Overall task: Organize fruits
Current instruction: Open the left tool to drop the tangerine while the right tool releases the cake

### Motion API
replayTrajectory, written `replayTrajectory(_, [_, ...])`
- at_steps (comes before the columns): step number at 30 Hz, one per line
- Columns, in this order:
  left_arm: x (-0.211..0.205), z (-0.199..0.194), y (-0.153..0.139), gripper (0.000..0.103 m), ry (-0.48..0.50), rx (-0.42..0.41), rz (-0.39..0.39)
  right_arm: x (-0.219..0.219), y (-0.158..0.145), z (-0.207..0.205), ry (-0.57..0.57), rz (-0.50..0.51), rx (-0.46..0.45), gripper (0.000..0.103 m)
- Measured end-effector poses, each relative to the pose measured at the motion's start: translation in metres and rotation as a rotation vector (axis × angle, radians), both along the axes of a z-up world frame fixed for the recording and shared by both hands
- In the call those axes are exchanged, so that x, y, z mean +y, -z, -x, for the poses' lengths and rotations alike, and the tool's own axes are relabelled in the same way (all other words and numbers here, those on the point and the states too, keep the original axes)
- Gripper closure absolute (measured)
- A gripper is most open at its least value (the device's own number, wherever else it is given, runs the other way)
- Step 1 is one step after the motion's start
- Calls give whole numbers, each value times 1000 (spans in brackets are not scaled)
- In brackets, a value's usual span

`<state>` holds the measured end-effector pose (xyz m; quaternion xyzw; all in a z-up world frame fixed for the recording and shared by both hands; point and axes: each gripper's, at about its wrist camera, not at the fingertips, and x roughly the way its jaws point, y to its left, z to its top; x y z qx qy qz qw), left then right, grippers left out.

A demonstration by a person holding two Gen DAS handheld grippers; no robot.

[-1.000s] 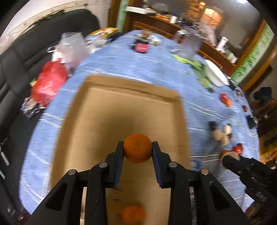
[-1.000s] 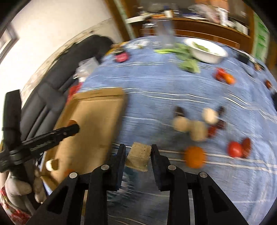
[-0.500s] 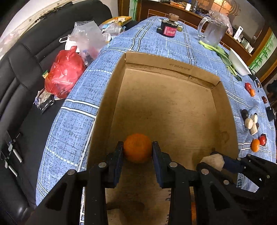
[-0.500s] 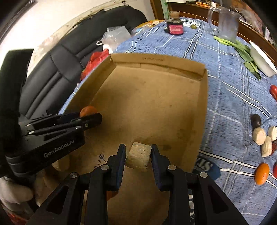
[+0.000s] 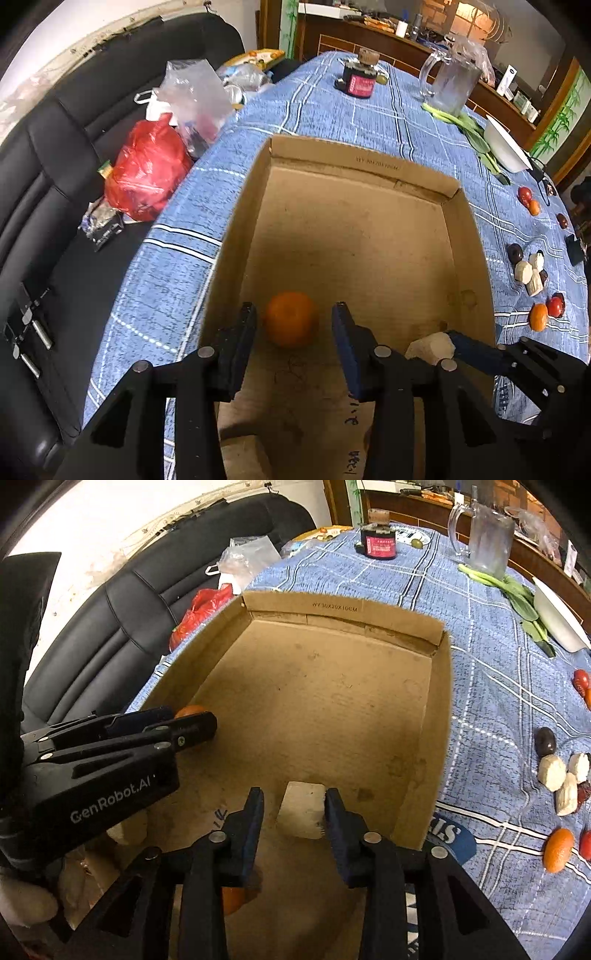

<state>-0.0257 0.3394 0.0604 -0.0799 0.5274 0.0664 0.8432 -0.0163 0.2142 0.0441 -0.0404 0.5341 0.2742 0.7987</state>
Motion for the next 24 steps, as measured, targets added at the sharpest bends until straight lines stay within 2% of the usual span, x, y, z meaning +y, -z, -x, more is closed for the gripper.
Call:
replayTrajectory(8, [-20, 13, -22, 61, 1, -45, -63, -30, -18, 12, 48, -32, -29, 57])
replayTrajectory(12, [-38, 20, -32, 54, 8, -62, -82, -53, -23, 19, 79, -48, -34, 57])
replayTrajectory(16, [-61, 28, -42, 53, 20, -78, -98, -79, -28, 26, 105, -56, -45, 57])
replayTrajectory(20, [-84, 34, -52, 52, 30, -91, -89, -109, -32, 33, 139, -61, -51, 57])
replayTrajectory(24, [-103, 38, -59, 47, 32, -105, -73, -152, -31, 41, 193, -58, -52, 57])
